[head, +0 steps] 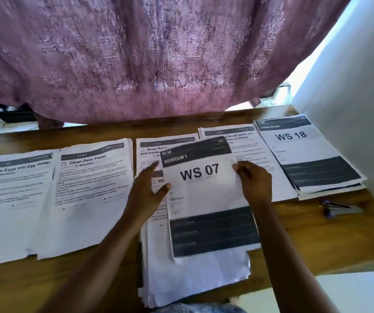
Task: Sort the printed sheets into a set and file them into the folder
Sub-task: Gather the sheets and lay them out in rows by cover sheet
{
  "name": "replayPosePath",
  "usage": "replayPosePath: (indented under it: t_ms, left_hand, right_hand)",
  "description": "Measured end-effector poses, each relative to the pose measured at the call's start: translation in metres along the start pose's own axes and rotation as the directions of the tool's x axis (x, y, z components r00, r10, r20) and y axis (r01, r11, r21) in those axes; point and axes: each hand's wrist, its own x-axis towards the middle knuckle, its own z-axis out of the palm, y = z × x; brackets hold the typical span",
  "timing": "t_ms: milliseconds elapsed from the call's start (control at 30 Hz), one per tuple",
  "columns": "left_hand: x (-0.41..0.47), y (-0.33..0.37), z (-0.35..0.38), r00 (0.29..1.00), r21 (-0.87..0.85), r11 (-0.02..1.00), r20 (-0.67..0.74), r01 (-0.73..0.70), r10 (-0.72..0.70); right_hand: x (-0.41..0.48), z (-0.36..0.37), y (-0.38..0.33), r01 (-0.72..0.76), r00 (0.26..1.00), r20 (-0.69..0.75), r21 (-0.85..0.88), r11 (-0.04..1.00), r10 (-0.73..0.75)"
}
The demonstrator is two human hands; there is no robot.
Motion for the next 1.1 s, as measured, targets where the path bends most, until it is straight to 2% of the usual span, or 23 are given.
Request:
replayPosePath:
  t_ms: [100, 167, 233, 433, 533, 667, 700, 767, 800, 867, 933, 1000, 1100]
  left_hand:
    - [0.02, 0.045, 0.031, 0.994, -0.35, 0.932, 0.086, 0.095, -0.069]
    - [0.031, 0.069, 0.061, 0.983, -0.476, 0.863, 0.137, 0.172, -0.12]
    - [0.042, 0.09, 0.098, 0.981, -0.455, 0.872, 0.146, 0.181, -0.127]
    - [0.079, 0.148, 0.199, 0.979, -0.434, 0.881, 0.153, 0.188, -0.133]
    - [0.095, 0.17, 0.234, 0.992, -0.285, 0.95, 0.067, 0.125, -0.11]
    - [0.106, 0.194, 0.265, 0.998, -0.186, 0.982, 0.054, 0.026, -0.016]
    - [0.107, 0.198, 0.271, 0.998, -0.091, 0.995, 0.047, -0.032, 0.036]
    - [0.108, 0.2, 0.283, 0.989, 0.276, 0.95, 0.045, -0.149, 0.142]
    - [0.108, 0.201, 0.287, 0.984, 0.432, 0.884, 0.071, -0.178, 0.164]
    - [0.111, 0.196, 0.297, 0.973, 0.57, 0.79, 0.166, -0.225, 0.157]
    - [0.112, 0.189, 0.305, 0.958, 0.615, 0.742, 0.255, -0.267, 0.133]
    - [0.113, 0.184, 0.312, 0.944, 0.628, 0.721, 0.309, -0.292, 0.113]
    - [0.11, 0.183, 0.315, 0.942, 0.624, 0.729, 0.325, -0.279, 0.083]
  right_hand:
    - [0.038, -0.03, 0.015, -0.045, 0.996, -0.057, 0.271, 0.962, 0.062]
    - [0.071, -0.057, 0.032, -0.062, 0.991, -0.095, 0.305, 0.95, 0.095]
    - [0.109, -0.085, 0.052, -0.041, 0.994, -0.093, 0.253, 0.967, 0.066]
    - [0.212, -0.136, 0.113, -0.029, 0.999, 0.034, -0.089, 0.996, 0.033]
    - [0.238, -0.148, 0.132, 0.002, 0.999, 0.05, -0.178, 0.984, 0.007]
    - [0.256, -0.152, 0.145, 0.013, 0.995, -0.094, -0.306, 0.952, -0.044]
    - [0.257, -0.151, 0.148, 0.03, 0.988, -0.13, -0.336, 0.941, -0.078]
    - [0.251, -0.144, 0.152, 0.084, 0.98, -0.134, -0.379, 0.922, -0.145]
    - [0.246, -0.137, 0.155, 0.12, 0.982, -0.09, -0.372, 0.921, -0.165]
    - [0.231, -0.119, 0.168, 0.198, 0.98, 0.091, -0.369, 0.908, -0.177]
    - [0.218, -0.099, 0.185, 0.262, 0.953, 0.265, -0.473, 0.841, -0.148]
    - [0.212, -0.092, 0.197, 0.284, 0.941, 0.32, -0.56, 0.779, -0.112]
    - [0.212, -0.098, 0.204, 0.336, 0.92, 0.37, -0.57, 0.75, -0.13]
